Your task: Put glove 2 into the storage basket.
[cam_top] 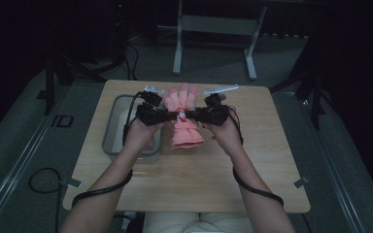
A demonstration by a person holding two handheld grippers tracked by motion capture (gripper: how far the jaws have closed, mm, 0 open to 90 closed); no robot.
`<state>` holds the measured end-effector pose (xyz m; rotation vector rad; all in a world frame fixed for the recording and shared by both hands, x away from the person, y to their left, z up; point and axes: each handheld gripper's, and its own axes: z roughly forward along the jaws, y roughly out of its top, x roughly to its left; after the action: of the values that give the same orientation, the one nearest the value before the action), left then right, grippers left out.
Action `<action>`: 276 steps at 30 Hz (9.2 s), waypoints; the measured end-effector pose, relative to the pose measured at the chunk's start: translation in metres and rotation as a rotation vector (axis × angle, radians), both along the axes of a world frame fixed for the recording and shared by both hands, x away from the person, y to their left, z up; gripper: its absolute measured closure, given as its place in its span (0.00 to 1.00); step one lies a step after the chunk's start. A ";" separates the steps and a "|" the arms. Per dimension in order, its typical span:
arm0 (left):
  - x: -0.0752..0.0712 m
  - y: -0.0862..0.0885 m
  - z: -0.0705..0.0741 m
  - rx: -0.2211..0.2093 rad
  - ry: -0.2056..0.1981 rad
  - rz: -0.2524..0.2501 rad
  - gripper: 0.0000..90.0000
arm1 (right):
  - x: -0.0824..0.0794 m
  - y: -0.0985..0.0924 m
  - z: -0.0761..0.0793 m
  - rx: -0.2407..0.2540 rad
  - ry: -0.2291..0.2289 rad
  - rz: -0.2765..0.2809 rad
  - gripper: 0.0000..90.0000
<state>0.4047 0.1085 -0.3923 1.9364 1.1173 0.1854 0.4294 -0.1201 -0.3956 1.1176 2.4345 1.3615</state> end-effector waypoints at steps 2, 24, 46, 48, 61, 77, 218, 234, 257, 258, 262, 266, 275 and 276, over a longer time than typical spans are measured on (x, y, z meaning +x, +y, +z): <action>-0.002 0.007 0.003 -0.003 -0.004 0.015 0.86 | 0.000 0.007 0.003 -0.005 -0.009 0.012 0.74; -0.018 0.083 0.013 0.015 -0.013 0.144 0.86 | 0.010 0.093 0.016 -0.023 -0.018 0.120 0.74; -0.035 0.139 0.007 0.011 0.007 0.237 0.86 | 0.011 0.158 0.012 -0.042 -0.008 0.206 0.74; -0.031 0.140 0.005 0.003 0.016 0.236 0.86 | 0.014 0.160 0.010 -0.047 -0.002 0.206 0.74; -0.001 0.135 -0.022 -0.013 0.072 0.229 0.86 | 0.038 0.160 -0.010 -0.097 0.049 0.158 0.74; 0.007 0.132 -0.074 -0.030 0.178 0.225 0.86 | 0.045 0.160 -0.060 -0.162 0.128 0.154 0.74; -0.062 0.043 -0.022 0.073 -0.131 0.123 0.00 | 0.029 0.078 -0.031 -0.117 0.008 0.188 0.16; -0.080 0.002 -0.033 0.067 -0.188 0.000 0.00 | 0.015 0.040 -0.042 -0.104 -0.033 0.186 0.16; -0.099 -0.033 -0.066 0.116 -0.221 -0.083 0.00 | 0.007 0.001 -0.082 -0.136 -0.015 0.133 0.17; -0.099 -0.034 -0.069 0.128 -0.219 -0.087 0.00 | 0.007 -0.001 -0.084 -0.138 -0.014 0.129 0.17; -0.100 -0.040 -0.079 0.157 -0.229 -0.111 0.00 | 0.006 -0.006 -0.096 -0.163 -0.010 0.112 0.17; -0.101 -0.045 -0.089 0.171 -0.228 -0.112 0.00 | 0.005 -0.011 -0.108 -0.187 -0.035 0.071 0.16; -0.103 -0.056 -0.111 0.183 -0.224 -0.138 0.00 | 0.001 -0.021 -0.129 -0.184 -0.025 0.058 0.16; -0.104 -0.057 -0.113 0.182 -0.227 -0.143 0.00 | -0.001 -0.022 -0.131 -0.186 -0.030 0.057 0.16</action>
<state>0.3012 0.0517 -0.5055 2.0869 0.8332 0.4302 0.4286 -0.1420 -0.5264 0.9838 2.5281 1.1290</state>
